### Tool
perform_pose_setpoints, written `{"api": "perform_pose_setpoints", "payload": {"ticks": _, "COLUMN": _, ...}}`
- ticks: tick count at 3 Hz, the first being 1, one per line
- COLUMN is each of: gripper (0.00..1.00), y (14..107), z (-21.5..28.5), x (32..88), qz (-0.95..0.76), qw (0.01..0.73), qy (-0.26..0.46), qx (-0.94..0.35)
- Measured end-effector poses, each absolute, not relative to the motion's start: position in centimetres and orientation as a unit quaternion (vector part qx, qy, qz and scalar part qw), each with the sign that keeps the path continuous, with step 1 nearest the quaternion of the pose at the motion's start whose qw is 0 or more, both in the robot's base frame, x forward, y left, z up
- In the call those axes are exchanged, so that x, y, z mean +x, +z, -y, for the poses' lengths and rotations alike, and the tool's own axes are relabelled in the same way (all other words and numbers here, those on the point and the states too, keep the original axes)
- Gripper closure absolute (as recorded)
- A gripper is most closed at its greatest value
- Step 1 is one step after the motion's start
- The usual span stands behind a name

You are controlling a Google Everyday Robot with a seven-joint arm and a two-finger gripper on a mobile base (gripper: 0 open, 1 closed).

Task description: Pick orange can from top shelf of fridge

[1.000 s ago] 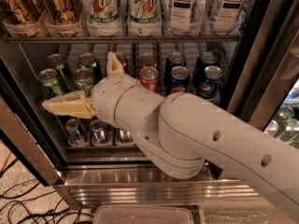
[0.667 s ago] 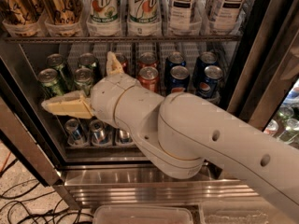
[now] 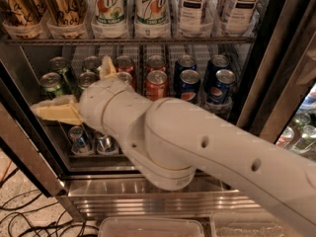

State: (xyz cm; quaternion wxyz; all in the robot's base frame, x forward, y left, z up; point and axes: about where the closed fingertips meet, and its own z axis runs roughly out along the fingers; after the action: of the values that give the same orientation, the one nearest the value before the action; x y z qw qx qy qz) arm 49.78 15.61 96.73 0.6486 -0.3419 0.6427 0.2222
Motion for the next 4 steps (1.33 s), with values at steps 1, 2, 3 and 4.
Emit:
{"api": "perform_pose_setpoints", "payload": {"ticks": 1, "gripper": 0.00, "y": 97.9, "z": -18.1, "x": 48.6, "qz": -0.634, "qw": 0.656, "qy": 0.186, "qx": -0.364}}
{"api": "perform_pose_setpoints", "payload": {"ticks": 2, "gripper": 0.00, "y": 97.9, "z": -18.1, "x": 48.6, "qz": -0.634, "qw": 0.657, "qy": 0.186, "qx": -0.364}}
{"api": "perform_pose_setpoints", "payload": {"ticks": 3, "gripper": 0.00, "y": 99.2, "z": -18.7, "x": 49.2, "qz": -0.621, "qw": 0.670, "qy": 0.204, "qx": -0.351}}
{"api": "perform_pose_setpoints", "payload": {"ticks": 4, "gripper": 0.00, "y": 101.8, "z": -21.5, "x": 52.1, "qz": -0.603, "qw": 0.688, "qy": 0.216, "qx": -0.341}}
